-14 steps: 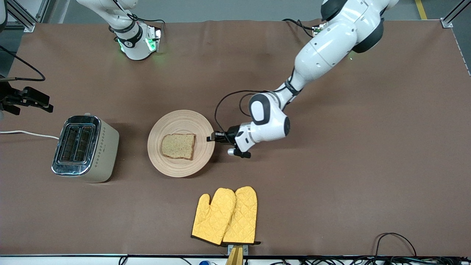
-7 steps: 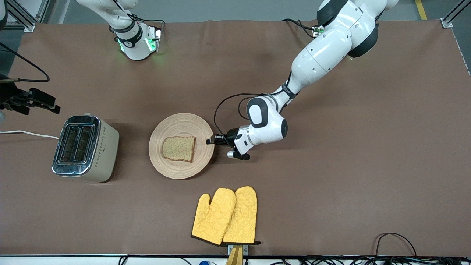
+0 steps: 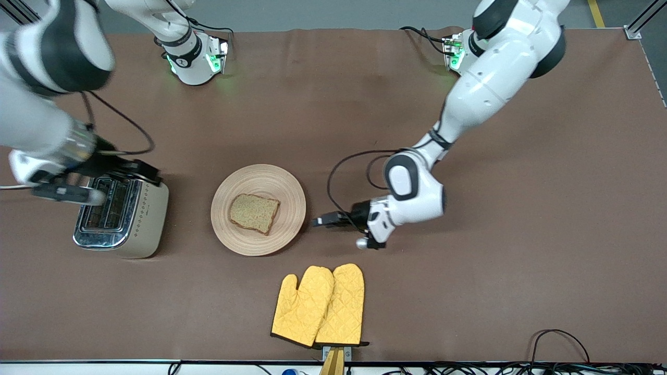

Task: Move plate and put bread in toaster
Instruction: 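Release the plate with the left gripper while the right gripper lowers to the bread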

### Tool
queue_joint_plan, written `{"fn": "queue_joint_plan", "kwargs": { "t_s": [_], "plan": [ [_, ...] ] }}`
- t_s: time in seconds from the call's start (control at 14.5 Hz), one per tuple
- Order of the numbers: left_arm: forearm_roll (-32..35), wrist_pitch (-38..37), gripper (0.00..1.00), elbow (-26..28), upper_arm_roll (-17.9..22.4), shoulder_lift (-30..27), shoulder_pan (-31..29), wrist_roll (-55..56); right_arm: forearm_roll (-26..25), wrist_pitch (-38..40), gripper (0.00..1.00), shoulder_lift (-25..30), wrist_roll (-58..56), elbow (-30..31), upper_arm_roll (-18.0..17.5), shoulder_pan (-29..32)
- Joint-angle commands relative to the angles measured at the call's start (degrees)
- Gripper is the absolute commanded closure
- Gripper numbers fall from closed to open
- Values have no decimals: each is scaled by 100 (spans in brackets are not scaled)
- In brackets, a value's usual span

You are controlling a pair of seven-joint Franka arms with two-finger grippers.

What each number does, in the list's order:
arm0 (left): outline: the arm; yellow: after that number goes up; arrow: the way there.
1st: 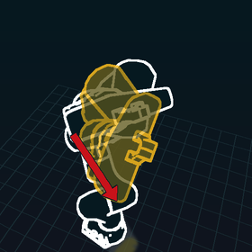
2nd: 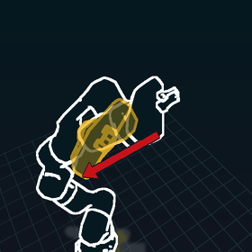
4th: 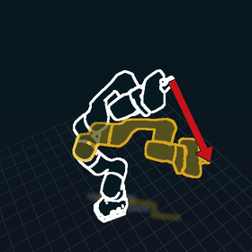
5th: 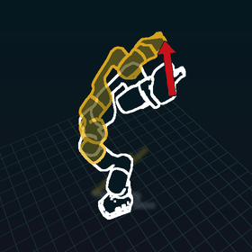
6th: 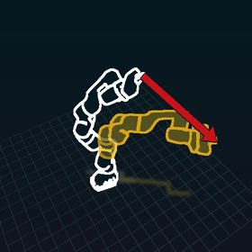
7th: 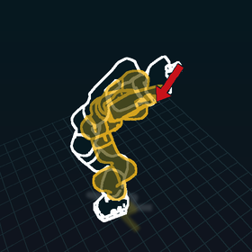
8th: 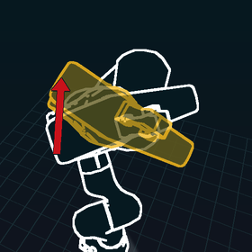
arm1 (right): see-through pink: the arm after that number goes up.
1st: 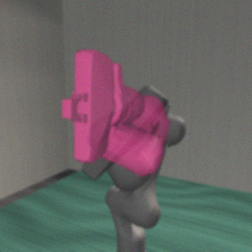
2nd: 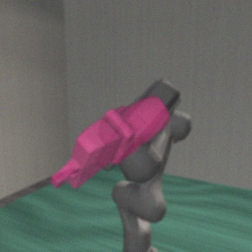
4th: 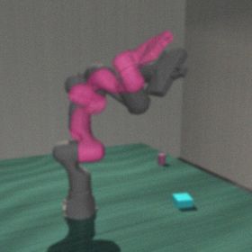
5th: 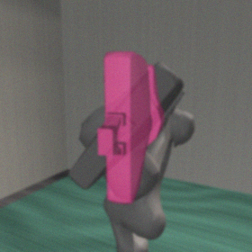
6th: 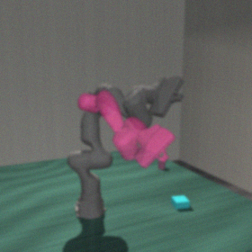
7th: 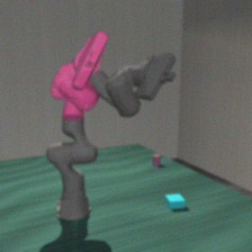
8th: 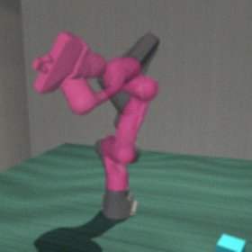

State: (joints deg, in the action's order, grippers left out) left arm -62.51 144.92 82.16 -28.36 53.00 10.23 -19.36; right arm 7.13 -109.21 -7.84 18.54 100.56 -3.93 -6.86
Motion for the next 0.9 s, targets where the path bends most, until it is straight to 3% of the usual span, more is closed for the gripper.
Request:
{"fn": "queue_joint_plan", "kwargs": {
  "t_s": [0.0, 0.41, 0.69, 0.83],
  "plan": [
    [920, -944, 0, 687, -20, -764, -853, 362, 52, -1133, 0, -164, 517, 954, 50, -525],
    [3320, -2880, 0, 582, -64, -1458, -2489, 416, 52, -1998, 0, -1245, 782, 1150, 50, -755],
    [5419, -3671, 0, 284, -64, -2327, -2631, 477, 61, -2306, 0, -1747, 914, 1141, 41, -764],
    [6133, -3944, 0, 231, -47, -2889, -2605, 669, 61, -2447, 0, -1896, 1037, 1133, 41, -834]
  ]
}}
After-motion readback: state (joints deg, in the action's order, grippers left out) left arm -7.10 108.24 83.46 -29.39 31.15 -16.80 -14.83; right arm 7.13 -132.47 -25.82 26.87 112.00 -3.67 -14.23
